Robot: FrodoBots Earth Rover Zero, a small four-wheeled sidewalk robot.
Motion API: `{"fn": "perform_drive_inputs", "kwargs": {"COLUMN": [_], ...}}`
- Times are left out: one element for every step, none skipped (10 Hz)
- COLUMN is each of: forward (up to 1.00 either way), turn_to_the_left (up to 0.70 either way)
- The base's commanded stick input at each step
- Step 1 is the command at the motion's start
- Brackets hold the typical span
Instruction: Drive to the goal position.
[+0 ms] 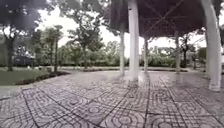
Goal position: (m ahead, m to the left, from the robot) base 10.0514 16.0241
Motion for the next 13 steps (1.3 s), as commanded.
{"fn": "perform_drive_inputs", "kwargs": {"forward": [1.00, 1.00, 1.00, 1.00, 1.00, 1.00, 1.00, 1.00, 1.00, 1.00, 1.00, 1.00, 1.00], "turn_to_the_left": [0.00, 0.00, 0.00, 0.00, 0.00, 0.00, 0.00, 0.00, -0.06, -0.27, -0.05, 0.00, 0.00]}}
